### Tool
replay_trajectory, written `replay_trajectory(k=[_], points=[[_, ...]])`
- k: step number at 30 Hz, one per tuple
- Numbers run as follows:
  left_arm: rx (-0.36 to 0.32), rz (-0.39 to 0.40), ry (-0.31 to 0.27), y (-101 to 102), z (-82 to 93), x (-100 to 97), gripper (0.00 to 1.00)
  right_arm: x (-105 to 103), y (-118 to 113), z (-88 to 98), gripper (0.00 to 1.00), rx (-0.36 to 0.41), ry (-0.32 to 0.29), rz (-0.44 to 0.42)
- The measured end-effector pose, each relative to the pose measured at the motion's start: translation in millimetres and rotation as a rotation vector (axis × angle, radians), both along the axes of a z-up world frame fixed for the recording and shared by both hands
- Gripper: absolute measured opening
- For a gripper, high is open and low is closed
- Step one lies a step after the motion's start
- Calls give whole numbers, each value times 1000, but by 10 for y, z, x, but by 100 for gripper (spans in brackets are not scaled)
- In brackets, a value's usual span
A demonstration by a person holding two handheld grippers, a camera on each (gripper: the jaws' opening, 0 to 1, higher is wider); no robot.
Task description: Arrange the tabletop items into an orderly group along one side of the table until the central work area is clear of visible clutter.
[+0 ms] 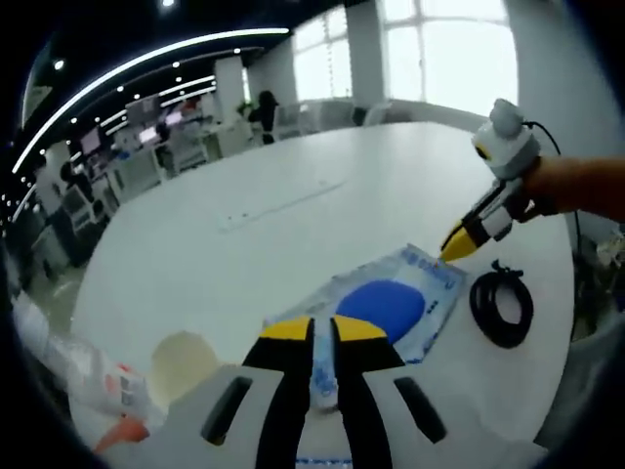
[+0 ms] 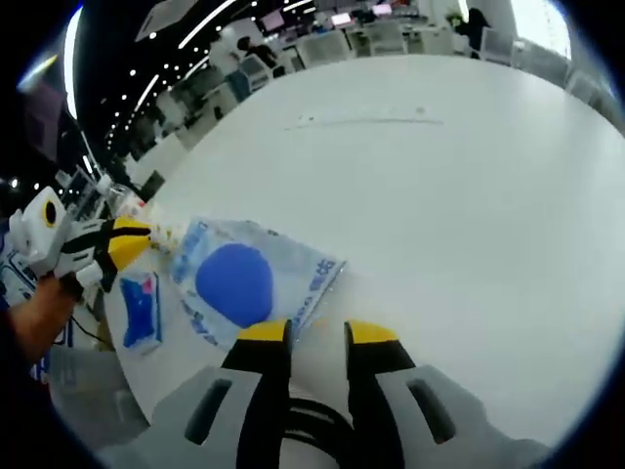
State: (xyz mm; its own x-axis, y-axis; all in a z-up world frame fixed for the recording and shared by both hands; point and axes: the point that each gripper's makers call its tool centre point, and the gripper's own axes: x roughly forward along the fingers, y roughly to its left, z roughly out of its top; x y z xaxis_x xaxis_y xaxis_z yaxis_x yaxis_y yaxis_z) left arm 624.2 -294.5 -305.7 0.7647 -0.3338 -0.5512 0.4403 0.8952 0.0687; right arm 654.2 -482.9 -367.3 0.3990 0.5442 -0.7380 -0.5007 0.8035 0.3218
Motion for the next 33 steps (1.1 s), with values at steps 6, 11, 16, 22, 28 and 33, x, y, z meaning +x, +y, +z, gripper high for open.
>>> replay_trajectory(k=[6,11,16,22,28,33], points=[[-35,-19,-47,-27,188,-92,4,-32,-155,238,25,27,-80,-32],[-53,-38,-102,-19,399,-179,3,-104,-291,449,27,38,-147,-53],[-63,-53,-152,29,610,-313,2,-264,-332,711,29,66,-208,-59],[-75,-61,-209,165,836,-514,2,-556,-177,1010,31,84,-282,0],[-76,-64,-229,335,960,-717,3,-855,53,1255,34,101,-338,89],[-85,-65,-231,505,989,-908,7,-1151,340,1434,39,115,-393,220]])
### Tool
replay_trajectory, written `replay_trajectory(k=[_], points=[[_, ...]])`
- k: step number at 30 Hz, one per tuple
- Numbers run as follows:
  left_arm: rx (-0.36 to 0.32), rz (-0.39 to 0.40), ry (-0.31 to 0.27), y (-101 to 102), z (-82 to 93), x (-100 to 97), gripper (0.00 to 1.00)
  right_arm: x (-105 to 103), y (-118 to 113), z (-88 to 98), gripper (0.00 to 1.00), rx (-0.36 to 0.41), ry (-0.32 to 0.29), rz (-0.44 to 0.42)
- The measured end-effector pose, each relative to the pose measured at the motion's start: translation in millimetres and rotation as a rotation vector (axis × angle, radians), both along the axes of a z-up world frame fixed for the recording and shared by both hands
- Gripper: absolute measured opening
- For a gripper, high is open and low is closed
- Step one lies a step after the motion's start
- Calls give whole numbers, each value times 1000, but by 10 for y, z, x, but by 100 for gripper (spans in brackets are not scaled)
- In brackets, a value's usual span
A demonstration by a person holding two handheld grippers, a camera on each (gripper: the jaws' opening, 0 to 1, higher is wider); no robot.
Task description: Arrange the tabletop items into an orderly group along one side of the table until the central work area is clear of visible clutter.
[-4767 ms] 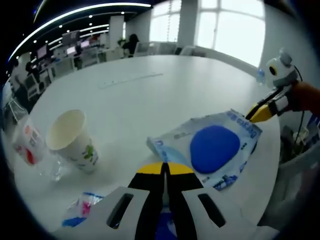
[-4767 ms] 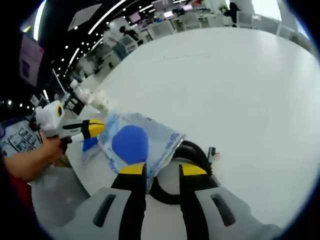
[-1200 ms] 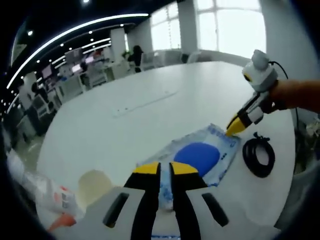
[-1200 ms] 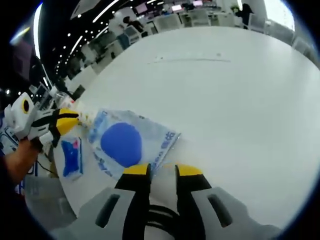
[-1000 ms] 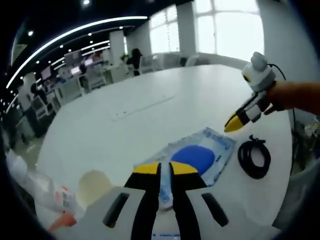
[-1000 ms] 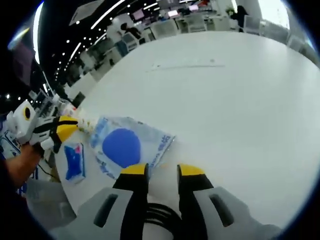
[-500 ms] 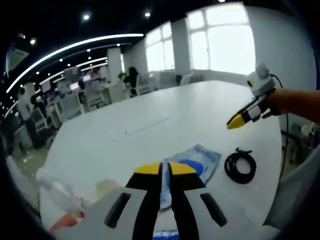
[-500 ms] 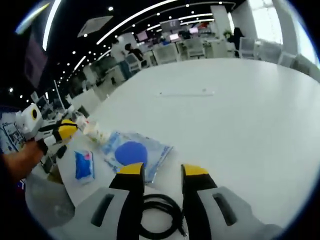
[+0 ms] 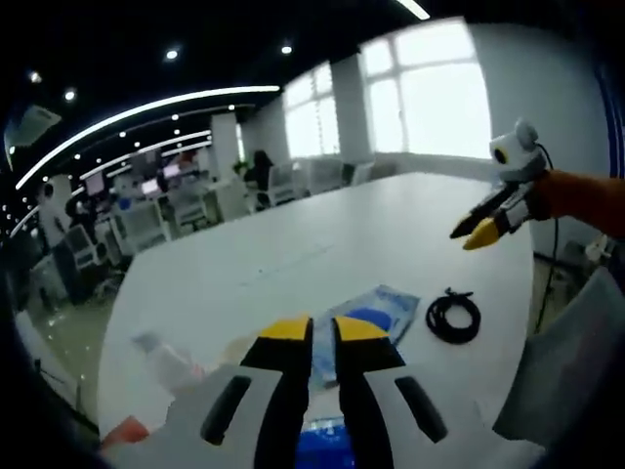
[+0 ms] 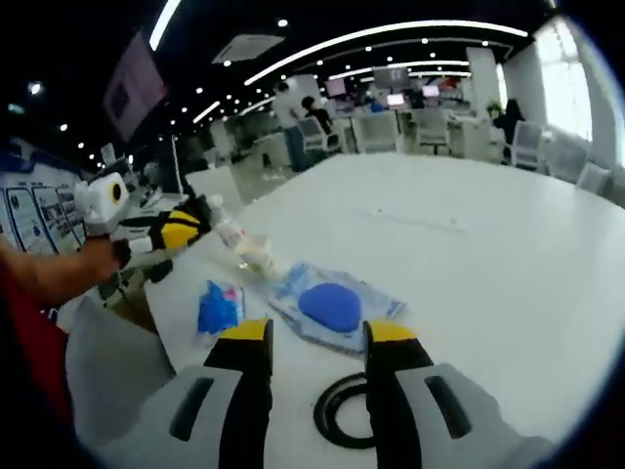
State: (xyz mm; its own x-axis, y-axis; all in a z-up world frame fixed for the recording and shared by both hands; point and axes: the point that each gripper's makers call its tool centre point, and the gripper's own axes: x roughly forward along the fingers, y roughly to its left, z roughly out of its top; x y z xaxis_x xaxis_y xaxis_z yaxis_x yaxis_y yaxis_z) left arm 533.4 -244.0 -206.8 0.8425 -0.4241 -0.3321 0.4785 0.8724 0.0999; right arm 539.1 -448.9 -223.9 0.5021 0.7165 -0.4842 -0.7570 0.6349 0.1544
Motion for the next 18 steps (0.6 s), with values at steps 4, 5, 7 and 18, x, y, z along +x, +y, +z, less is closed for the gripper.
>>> replay_trajectory(k=[4,5,7,18], points=[[-7,-7,9,119,-20,-131,16,-186,193,82,47,-5,-38,76],[-6,-16,7,158,-26,-173,20,-247,258,100,48,-5,-47,104],[-36,-20,27,215,-37,-250,26,-341,361,131,54,-1,-59,135],[-180,-18,189,487,-252,-699,72,-815,790,107,83,-22,-88,310]])
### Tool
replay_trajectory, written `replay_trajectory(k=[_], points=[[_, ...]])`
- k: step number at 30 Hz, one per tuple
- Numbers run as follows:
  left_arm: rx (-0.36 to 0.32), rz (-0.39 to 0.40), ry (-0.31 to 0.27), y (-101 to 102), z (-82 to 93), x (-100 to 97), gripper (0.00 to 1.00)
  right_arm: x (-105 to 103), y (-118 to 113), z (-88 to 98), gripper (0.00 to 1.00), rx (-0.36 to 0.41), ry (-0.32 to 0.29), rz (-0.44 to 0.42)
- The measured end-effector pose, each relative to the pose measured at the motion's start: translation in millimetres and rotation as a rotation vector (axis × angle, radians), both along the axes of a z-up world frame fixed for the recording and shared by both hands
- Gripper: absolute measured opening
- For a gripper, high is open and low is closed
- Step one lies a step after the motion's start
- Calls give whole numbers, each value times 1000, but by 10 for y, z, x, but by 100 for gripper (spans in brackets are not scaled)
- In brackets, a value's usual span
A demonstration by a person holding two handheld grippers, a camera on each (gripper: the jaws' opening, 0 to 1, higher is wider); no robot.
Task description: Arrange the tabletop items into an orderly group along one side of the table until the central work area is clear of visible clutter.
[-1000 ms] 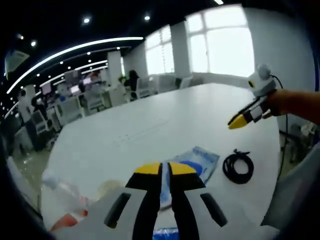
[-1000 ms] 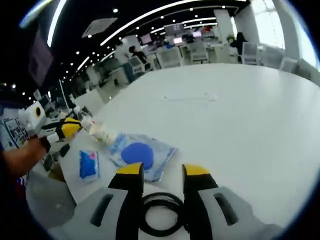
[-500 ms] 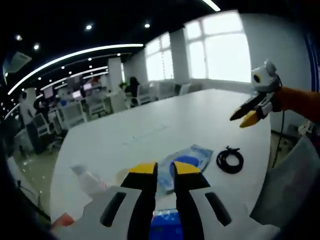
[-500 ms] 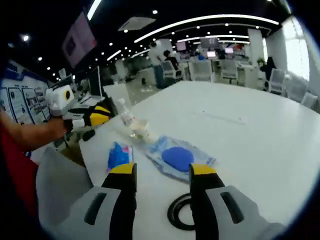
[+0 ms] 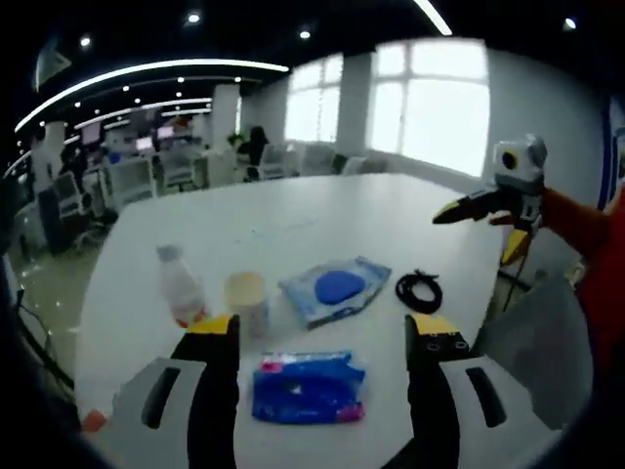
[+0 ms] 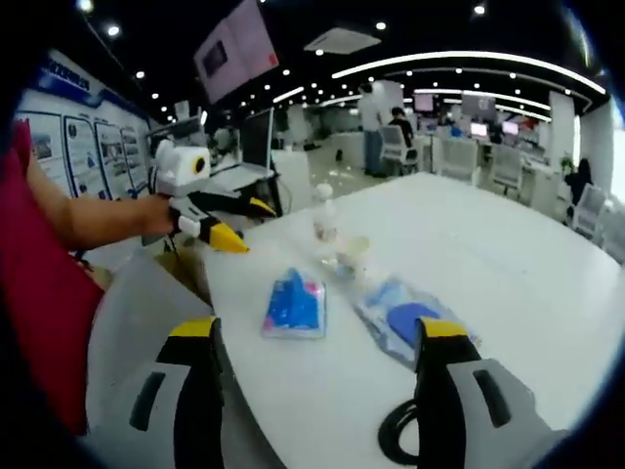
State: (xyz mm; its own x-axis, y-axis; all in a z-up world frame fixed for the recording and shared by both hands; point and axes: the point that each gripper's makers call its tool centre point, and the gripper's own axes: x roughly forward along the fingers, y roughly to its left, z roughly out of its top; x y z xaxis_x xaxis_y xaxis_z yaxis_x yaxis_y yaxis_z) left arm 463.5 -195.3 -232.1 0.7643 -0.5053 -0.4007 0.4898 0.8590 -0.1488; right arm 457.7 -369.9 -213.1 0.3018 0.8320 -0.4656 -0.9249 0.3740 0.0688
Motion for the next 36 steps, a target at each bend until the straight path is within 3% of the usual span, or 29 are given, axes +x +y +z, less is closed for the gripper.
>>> replay_trajectory(k=[3,5,10,14,21,36], points=[[-46,0,52,78,-97,-113,84,-126,112,-24,88,6,15,26],[-43,12,58,177,-154,-160,91,-240,196,-66,90,-1,31,54],[-53,27,100,372,-314,-272,99,-449,402,-220,91,-15,74,52],[-79,19,136,463,-477,-359,99,-610,585,-388,90,-2,139,42],[-90,-41,171,494,-666,-456,99,-760,703,-554,91,-13,197,27],[-82,-169,191,482,-881,-193,99,-806,792,-757,90,-57,238,-50]])
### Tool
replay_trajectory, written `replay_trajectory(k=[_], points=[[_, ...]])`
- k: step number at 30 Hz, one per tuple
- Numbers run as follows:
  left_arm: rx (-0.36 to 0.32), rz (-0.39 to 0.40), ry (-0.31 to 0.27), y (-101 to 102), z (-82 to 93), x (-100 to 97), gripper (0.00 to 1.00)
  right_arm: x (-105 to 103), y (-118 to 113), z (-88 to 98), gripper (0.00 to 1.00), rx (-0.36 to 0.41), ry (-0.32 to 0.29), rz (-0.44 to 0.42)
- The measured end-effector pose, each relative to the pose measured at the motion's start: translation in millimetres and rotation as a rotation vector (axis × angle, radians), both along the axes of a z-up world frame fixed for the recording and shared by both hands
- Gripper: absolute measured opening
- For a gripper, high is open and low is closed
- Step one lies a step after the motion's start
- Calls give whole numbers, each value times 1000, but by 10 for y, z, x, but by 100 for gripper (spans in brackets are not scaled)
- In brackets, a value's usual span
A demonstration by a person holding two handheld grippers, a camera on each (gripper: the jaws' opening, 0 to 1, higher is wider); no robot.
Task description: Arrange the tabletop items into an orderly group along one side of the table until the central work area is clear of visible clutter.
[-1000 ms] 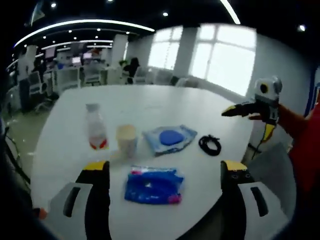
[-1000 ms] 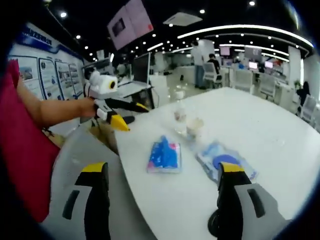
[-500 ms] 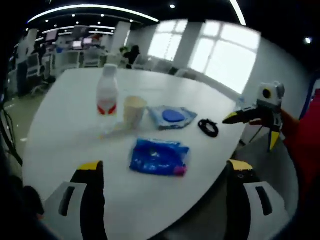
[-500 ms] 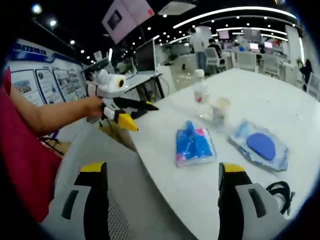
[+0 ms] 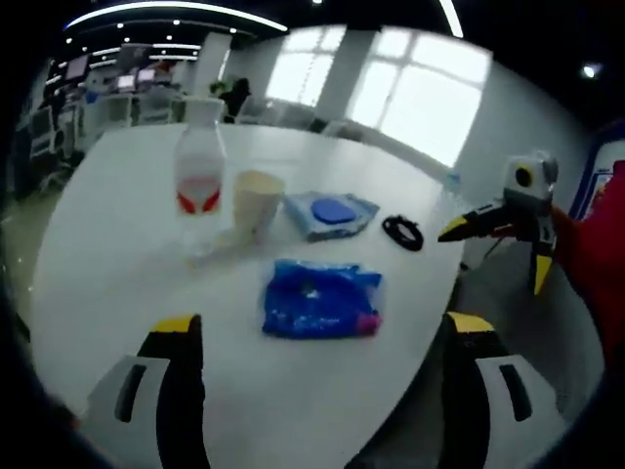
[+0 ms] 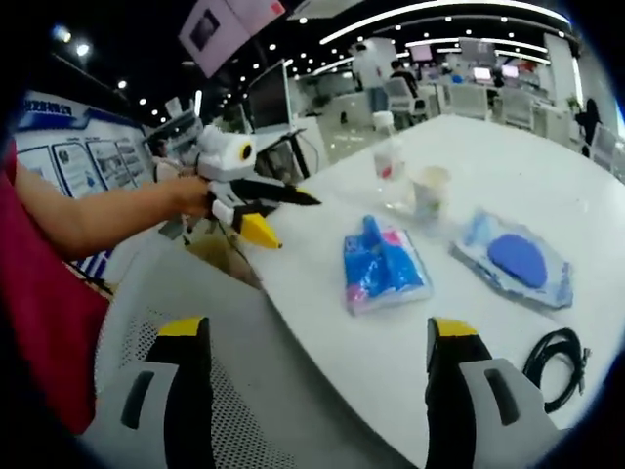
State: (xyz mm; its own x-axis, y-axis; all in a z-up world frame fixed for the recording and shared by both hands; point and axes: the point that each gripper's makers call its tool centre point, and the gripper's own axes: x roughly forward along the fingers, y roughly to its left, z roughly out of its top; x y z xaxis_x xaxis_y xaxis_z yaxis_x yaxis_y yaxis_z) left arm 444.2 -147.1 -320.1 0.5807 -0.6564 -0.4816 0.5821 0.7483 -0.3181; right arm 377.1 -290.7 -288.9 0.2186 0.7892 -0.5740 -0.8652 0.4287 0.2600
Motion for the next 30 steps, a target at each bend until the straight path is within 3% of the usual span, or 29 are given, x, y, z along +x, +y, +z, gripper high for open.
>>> replay_trajectory(k=[11,15,18,21,26,30], points=[[4,-117,19,-230,-225,297,97,174,16,-111,88,-24,15,-85],[31,-166,32,-263,-324,346,81,234,42,-172,86,-37,28,-105],[27,-169,23,-264,-340,402,76,244,49,-206,85,-43,39,-111],[42,-187,23,-258,-381,424,62,246,48,-236,85,-51,49,-114],[65,-186,7,-225,-431,481,53,264,41,-280,83,-67,59,-110],[84,-179,-12,-191,-445,530,35,288,39,-285,81,-68,59,-111]])
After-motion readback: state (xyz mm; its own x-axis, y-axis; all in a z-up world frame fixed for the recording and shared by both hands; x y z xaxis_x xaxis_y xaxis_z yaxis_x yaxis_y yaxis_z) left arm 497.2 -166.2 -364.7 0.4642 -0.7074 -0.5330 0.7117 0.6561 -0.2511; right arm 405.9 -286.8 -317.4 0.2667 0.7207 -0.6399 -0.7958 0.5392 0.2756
